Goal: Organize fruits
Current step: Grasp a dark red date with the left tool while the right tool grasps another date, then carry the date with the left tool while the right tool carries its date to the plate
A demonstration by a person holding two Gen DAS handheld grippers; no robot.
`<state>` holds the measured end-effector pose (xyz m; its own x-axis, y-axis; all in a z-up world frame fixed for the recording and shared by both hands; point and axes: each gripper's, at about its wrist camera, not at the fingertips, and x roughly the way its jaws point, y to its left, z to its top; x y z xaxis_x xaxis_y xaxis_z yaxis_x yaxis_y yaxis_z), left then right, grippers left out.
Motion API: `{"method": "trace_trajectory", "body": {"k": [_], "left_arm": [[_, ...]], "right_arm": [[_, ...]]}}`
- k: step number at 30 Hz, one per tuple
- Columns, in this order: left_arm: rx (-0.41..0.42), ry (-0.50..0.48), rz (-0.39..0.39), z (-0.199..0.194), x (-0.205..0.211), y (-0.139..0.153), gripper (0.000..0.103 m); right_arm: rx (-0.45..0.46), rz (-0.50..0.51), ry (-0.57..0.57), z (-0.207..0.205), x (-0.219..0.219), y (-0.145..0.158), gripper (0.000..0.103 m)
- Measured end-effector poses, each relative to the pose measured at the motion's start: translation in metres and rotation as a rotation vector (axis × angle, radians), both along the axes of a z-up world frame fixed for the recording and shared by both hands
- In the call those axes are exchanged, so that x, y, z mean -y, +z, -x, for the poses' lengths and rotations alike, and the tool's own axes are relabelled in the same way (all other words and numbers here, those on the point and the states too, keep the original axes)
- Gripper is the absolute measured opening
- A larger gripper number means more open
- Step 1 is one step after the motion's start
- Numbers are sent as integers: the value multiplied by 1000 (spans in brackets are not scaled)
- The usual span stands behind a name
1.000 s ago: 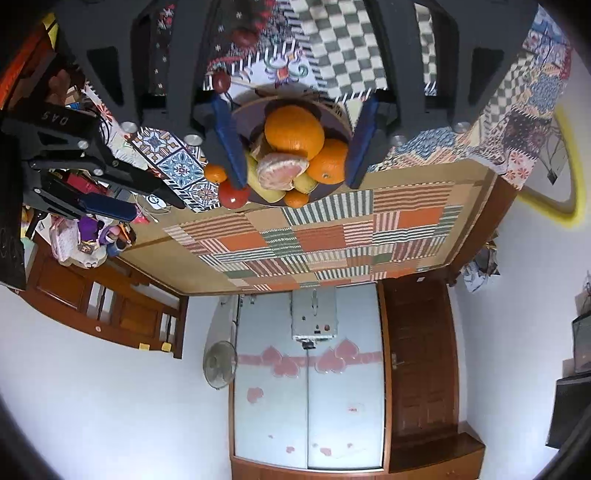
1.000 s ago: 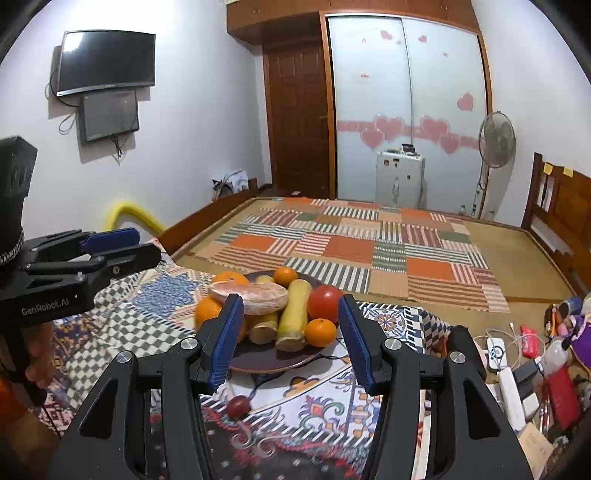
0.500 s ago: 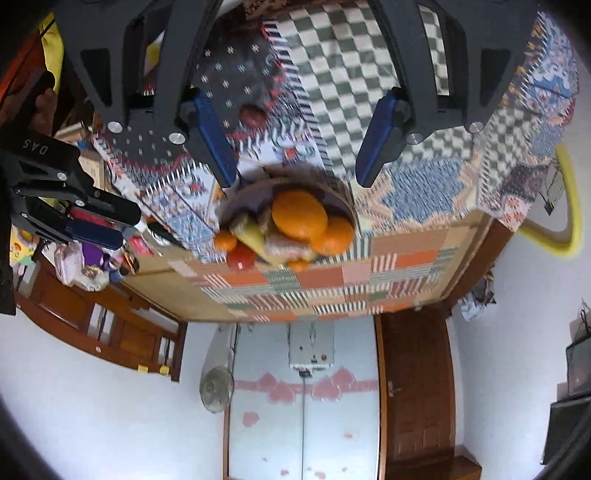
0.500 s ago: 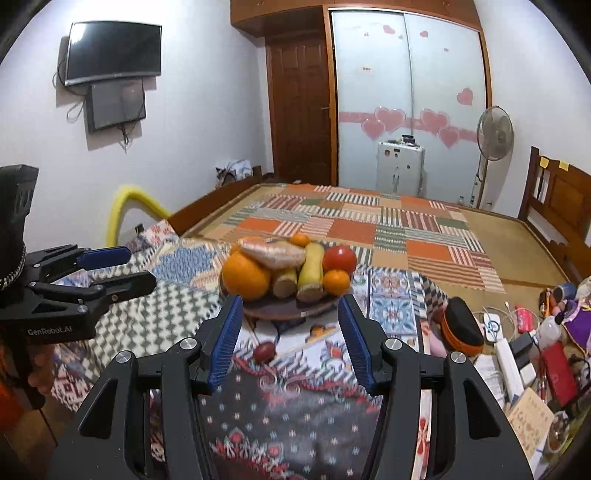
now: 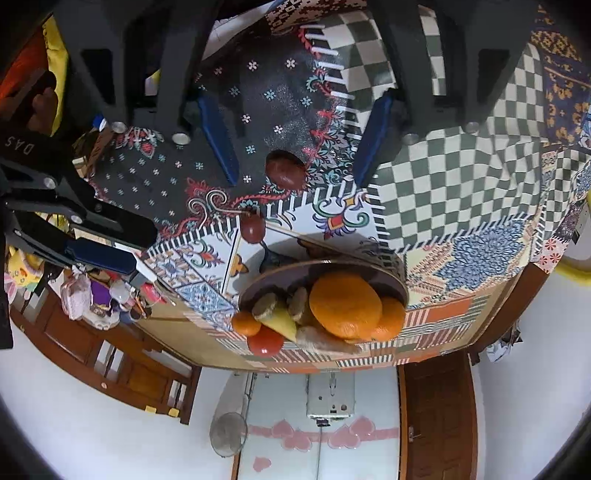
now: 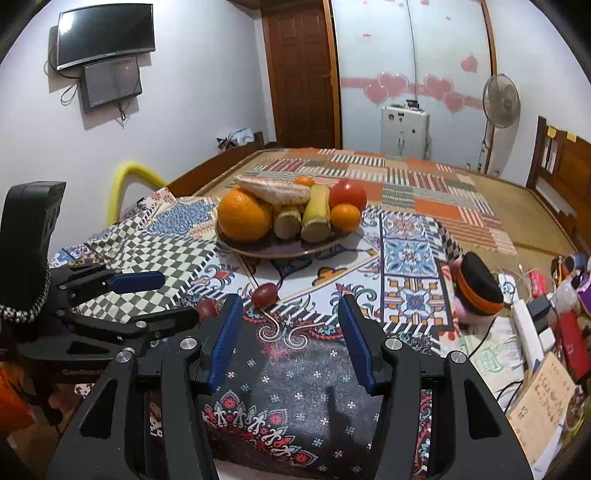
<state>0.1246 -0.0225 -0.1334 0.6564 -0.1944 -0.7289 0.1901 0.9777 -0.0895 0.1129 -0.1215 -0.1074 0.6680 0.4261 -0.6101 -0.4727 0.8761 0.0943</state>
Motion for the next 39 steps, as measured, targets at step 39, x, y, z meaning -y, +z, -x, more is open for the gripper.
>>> {"method": "trace_trajectory", "body": {"k": [39], "left_arm": [[63,46,21,-2,-46,-6,24]], "right_arm": [[-102,77,44,-42,-59,-38,21]]}}
